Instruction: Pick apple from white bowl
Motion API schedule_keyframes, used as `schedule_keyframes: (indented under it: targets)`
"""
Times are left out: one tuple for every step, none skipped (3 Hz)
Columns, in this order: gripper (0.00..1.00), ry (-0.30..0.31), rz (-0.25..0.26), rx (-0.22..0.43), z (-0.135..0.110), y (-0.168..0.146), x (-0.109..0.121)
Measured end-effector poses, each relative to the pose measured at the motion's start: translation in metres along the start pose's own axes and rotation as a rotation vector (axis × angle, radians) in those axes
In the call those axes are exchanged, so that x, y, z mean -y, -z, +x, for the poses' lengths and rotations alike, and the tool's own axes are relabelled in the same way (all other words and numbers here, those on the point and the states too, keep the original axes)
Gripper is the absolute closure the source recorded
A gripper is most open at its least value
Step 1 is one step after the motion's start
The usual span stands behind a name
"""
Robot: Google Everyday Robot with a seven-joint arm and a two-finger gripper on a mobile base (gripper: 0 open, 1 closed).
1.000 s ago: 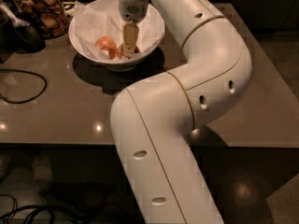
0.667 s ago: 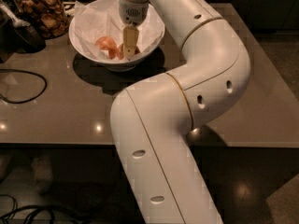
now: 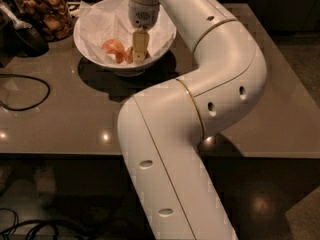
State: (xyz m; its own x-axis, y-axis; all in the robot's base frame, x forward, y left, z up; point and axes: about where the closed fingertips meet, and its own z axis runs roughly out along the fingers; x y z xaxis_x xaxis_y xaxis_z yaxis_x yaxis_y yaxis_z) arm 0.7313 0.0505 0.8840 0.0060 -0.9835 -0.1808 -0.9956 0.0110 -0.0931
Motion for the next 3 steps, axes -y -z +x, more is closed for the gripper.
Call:
schedule_keyframes:
  targets:
    - [0.29,-0.001,-0.008,-0.001,0.001,-0.003,-0.001]
    - [0.29,-0.002,-0.019,-0.002,0.001,-0.007,-0.001]
    - [0.29,0.001,-0.031,-0.004,-0.001,-0.013,-0.002]
